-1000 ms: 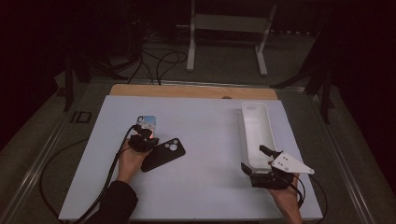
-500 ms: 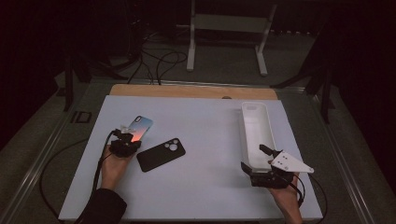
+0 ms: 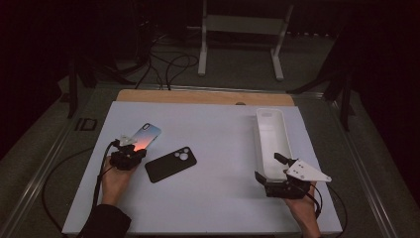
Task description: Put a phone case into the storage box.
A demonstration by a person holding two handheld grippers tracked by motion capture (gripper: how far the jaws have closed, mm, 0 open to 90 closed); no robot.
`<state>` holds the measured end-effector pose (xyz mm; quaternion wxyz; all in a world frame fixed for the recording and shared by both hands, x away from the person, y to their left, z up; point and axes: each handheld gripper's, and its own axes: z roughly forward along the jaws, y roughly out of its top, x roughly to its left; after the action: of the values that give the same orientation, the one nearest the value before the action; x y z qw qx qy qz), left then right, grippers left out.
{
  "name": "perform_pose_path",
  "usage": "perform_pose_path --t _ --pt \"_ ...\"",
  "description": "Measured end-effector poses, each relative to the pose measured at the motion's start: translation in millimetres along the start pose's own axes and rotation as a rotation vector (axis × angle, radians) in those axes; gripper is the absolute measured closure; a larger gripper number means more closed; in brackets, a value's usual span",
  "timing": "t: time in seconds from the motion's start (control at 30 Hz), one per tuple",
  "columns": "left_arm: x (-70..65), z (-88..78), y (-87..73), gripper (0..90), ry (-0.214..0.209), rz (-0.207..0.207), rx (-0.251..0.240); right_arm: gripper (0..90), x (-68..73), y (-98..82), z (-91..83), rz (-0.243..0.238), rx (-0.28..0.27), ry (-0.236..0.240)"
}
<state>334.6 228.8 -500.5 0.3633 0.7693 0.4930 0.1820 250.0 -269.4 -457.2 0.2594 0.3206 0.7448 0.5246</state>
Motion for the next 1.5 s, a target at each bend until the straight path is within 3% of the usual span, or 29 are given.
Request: perform_pose_path --t 0.17,0.23,0.37,0.53,0.7,0.83,1.0,1.1,1.5 --pt "-13.6 -32.0 2.5 69.0 -0.038 0.038 -0.147 8.6 -0.8 1.4 2.1 -0.001 -0.004 0.007" --pt "-17.9 -43.6 1.1 64.4 -0.077 0.050 -0.199 8.5 -1.7 2.0 2.7 -0.003 -0.009 0.007" --pt "-27.4 -62.9 -5.8 55.4 -0.098 0.086 -0.298 8.5 -2.6 1.7 4.2 0.003 -0.013 0.009" --pt "-36.5 -75.2 -18.8 23.1 -0.035 0.094 -0.354 8.5 -4.4 2.7 5.9 0.010 -0.023 0.011" --pt "-35.0 -80.2 -31.2 9.2 0.004 0.064 -0.359 8.5 -7.5 1.7 6.4 0.034 -0.034 0.015" --pt "-31.8 -84.9 -38.2 0.3 0.001 0.067 -0.367 8.5 -7.9 -2.4 3.7 0.060 -0.060 -0.006" --pt "-30.5 -91.0 -42.5 0.0 -0.004 0.084 -0.381 8.5 -5.0 -9.2 0.8 0.084 -0.066 -0.013" --pt "-28.2 -91.9 -43.5 0.0 -0.001 0.071 -0.381 8.5 -4.3 -11.0 0.6 0.088 -0.067 -0.011" --pt "-22.1 -88.6 -39.3 0.0 0.010 0.058 -0.307 8.5 -2.5 -11.6 2.4 0.076 -0.054 -0.002"
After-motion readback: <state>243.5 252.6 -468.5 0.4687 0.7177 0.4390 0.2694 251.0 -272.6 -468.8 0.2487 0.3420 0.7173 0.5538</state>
